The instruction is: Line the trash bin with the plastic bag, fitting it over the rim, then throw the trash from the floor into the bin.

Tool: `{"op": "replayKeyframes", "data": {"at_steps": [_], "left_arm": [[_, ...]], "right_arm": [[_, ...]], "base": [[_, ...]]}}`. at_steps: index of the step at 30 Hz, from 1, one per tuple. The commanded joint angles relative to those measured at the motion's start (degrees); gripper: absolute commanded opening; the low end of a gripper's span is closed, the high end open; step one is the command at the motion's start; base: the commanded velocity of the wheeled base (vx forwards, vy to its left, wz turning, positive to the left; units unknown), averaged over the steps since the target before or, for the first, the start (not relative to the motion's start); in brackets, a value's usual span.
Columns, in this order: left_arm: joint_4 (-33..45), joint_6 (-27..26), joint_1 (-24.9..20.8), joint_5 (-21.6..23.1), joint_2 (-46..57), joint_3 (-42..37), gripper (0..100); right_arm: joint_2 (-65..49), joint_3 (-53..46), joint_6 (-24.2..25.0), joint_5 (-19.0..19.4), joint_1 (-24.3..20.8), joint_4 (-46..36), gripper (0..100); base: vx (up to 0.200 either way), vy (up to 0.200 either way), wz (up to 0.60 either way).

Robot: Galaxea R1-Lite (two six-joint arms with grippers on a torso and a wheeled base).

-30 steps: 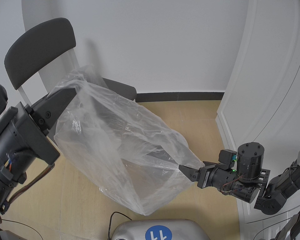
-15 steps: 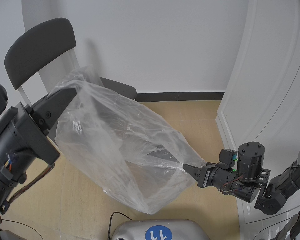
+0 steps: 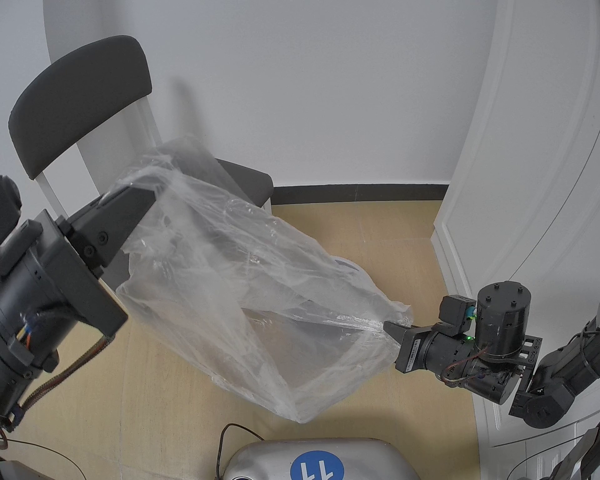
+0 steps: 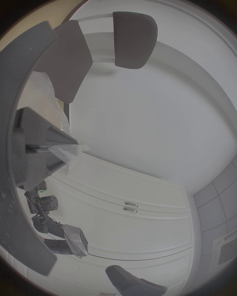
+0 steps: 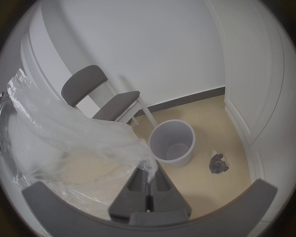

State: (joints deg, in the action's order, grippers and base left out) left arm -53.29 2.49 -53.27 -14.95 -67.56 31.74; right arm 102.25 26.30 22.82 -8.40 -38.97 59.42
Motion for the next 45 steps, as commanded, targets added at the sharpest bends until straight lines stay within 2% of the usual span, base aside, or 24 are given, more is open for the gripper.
{"op": "replayKeyframes", "data": {"at_steps": [1,6,10,11,13,17,20,22,26,29,32,39,42,45], "left_arm": [[0.37,-0.47,0.27,0.00,-0.64,-0.63,0],[0.73,-0.55,0.27,0.27,-1.26,-1.60,0],[0.90,-0.55,0.36,0.44,-2.58,-2.13,0],[0.90,-0.55,0.36,0.44,-2.66,-2.13,0],[0.99,-0.38,0.36,0.53,-4.25,-2.48,0],[0.99,0.15,1.24,0.62,-7.41,-2.30,0],[0.90,0.77,4.67,0.97,-13.65,-0.98,0],[0.73,0.77,6.52,2.29,-18.31,0.86,0],[0.11,0.77,10.03,3.34,-26.92,5.70,0],[-0.50,0.77,11.88,3.43,-31.84,7.54,0],[-3.14,0.94,12.40,3.43,-34.83,8.07,0],[-6.66,1.64,12.67,3.43,-34.57,6.66,0],[-6.74,3.14,12.67,3.34,-32.64,6.40,0],[-6.66,3.31,12.67,3.43,-30.88,6.40,0]], "right_arm": [[-1.18,0.95,0.03,-0.30,0.04,-0.09,0],[-5.84,2.80,-0.06,-1.00,1.71,-3.87,0],[-13.75,6.93,0.29,-2.50,2.94,-15.21,0],[-14.01,7.02,0.29,-2.50,2.94,-15.65,0],[-20.52,8.16,0.38,-2.50,2.06,-22.41,0],[-25.00,8.33,-0.15,-2.50,0.39,-28.13,0],[-24.30,10.97,-3.31,-2.67,1.97,-31.73,0],[-23.24,13.26,-7.35,-2.67,5.22,-33.31,0],[-19.46,17.03,-12.45,-3.20,8.74,-35.16,0],[-15.59,20.29,-15.17,-6.28,11.64,-34.98,0],[-14.28,21.08,-16.58,-7.51,12.61,-34.90,0],[-15.86,21.52,-19.31,-6.72,12.08,-34.37,0],[-17.09,21.52,-22.47,-4.78,12.08,-34.19,0],[-18.23,20.90,-25.90,-5.22,12.43,-34.10,0]], "base": [[0.000,0.000,0.00],[0.000,0.000,0.00],[0.000,0.000,0.00],[0.000,0.000,0.00],[0.000,0.000,0.00],[0.000,0.000,0.00],[0.000,0.000,0.00],[0.000,0.000,0.00],[0.000,0.000,0.00],[0.000,0.000,0.00],[0.000,0.000,0.00],[0.000,0.000,0.00],[0.000,0.000,0.00],[0.000,0.000,0.00]]}}
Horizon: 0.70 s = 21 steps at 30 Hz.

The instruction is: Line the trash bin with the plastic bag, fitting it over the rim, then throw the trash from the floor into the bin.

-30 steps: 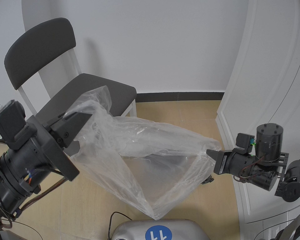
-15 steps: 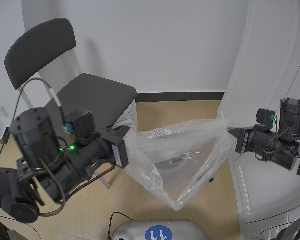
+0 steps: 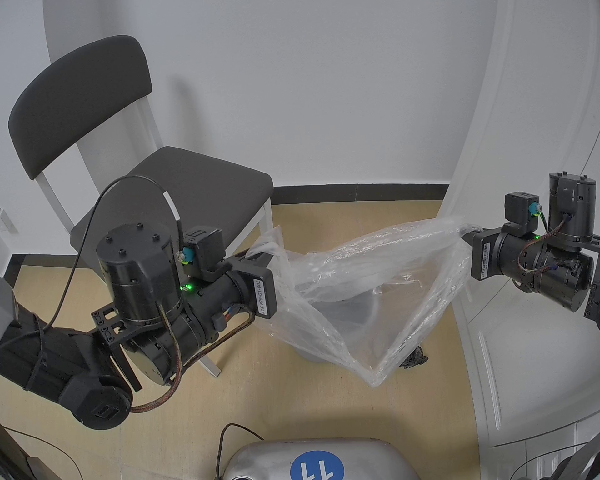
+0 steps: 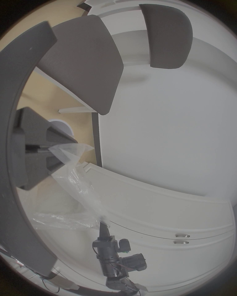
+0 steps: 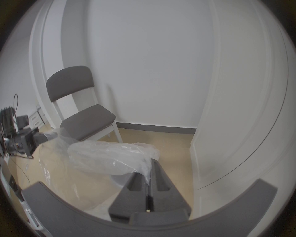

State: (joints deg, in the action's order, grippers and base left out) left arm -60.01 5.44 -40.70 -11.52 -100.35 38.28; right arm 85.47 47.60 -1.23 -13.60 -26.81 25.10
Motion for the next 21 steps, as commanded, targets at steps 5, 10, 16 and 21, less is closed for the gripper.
{"op": "replayKeyframes", "data": {"at_steps": [5,10,16,21], "left_arm": [[0.42,0.98,0.27,0.01,2.71,-0.13,0],[0.51,1.07,0.45,0.09,2.44,0.04,0],[0.51,1.07,0.10,0.09,1.30,0.92,0],[-0.02,1.15,-0.60,0.09,0.25,2.85,0]], "right_arm": [[-3.91,-2.34,-2.55,1.04,0.62,0.04,0],[-3.91,-2.87,-6.24,3.50,4.92,0.30,0],[-3.82,-3.13,-5.80,8.68,7.82,2.59,0],[0.05,-3.31,-1.93,9.91,6.86,2.76,0]], "base": [[0.000,0.000,0.00],[0.000,0.000,0.00],[0.000,0.000,0.00],[0.000,0.000,0.00]]}}
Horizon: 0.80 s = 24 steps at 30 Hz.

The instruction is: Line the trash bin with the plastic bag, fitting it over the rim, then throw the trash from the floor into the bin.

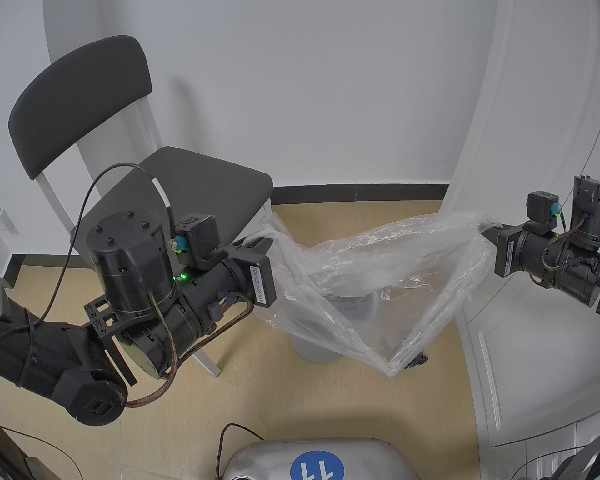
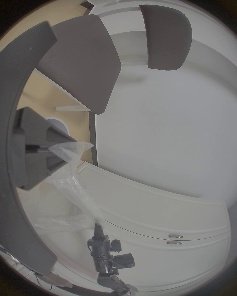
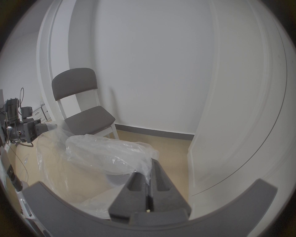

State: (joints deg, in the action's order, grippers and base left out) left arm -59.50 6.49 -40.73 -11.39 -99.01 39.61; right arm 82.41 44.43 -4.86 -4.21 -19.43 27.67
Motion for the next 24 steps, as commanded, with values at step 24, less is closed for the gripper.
{"op": "replayKeyframes", "data": {"at_steps": [24], "left_arm": [[-2.02,4.50,-7.87,-0.04,-16.56,16.38,0]], "right_arm": [[12.60,1.36,10.93,4.47,-6.58,5.99,0]], "base": [[0.000,0.000,0.00]]}}
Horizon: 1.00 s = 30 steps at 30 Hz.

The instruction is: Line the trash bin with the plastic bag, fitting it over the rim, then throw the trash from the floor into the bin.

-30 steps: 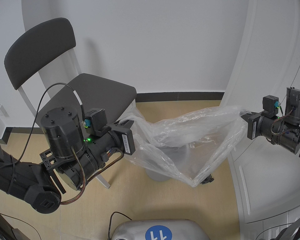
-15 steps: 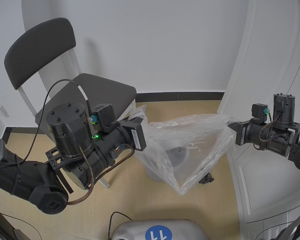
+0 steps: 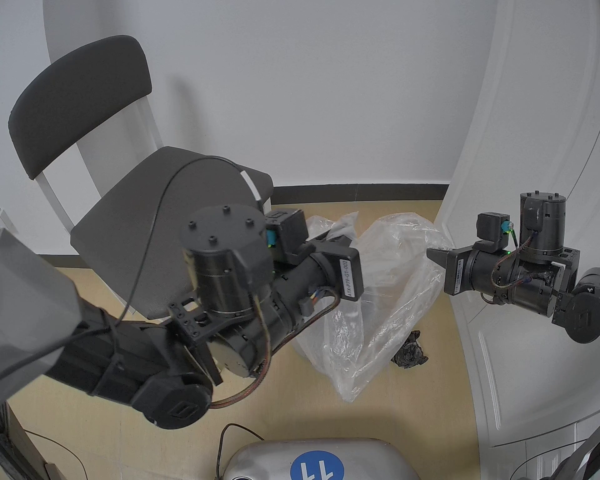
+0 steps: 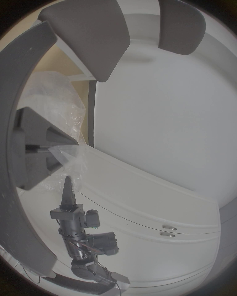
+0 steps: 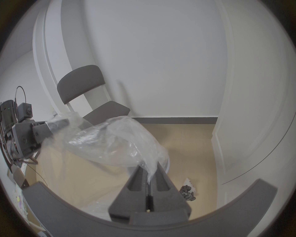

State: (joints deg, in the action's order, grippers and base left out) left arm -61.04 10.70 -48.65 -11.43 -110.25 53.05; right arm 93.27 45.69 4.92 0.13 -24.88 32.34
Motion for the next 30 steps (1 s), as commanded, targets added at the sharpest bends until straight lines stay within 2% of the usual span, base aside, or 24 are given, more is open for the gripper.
{"op": "replayKeyframes", "data": {"at_steps": [1,6,10,11,20,30], "left_arm": [[-1.36,0.63,0.31,0.01,-5.76,2.84,0],[-7.52,2.66,1.98,-0.08,-8.14,1.97,0],[-8.40,2.66,2.60,-0.08,-8.31,1.26,0],[-9.19,2.74,3.39,-0.08,-8.22,0.47,0],[-9.63,2.66,4.88,-0.08,-8.84,0.91,0],[-9.54,2.74,6.73,0.01,-12.71,3.37,0]], "right_arm": [[2.00,0.10,1.75,0.13,-1.40,2.11,0],[5.08,0.19,5.09,0.22,-2.37,8.88,0],[6.05,0.28,5.89,0.22,-2.63,10.81,0],[8.24,1.07,8.08,0.13,-3.24,13.54,0],[12.46,5.02,13.97,0.13,-3.42,13.98,0],[16.68,6.96,14.32,0.22,-1.84,13.89,0]], "base": [[0.000,0.000,0.00],[0.000,0.000,0.00],[0.000,0.000,0.00],[0.000,0.000,0.00],[0.000,0.000,0.00],[0.000,0.000,0.00]]}}
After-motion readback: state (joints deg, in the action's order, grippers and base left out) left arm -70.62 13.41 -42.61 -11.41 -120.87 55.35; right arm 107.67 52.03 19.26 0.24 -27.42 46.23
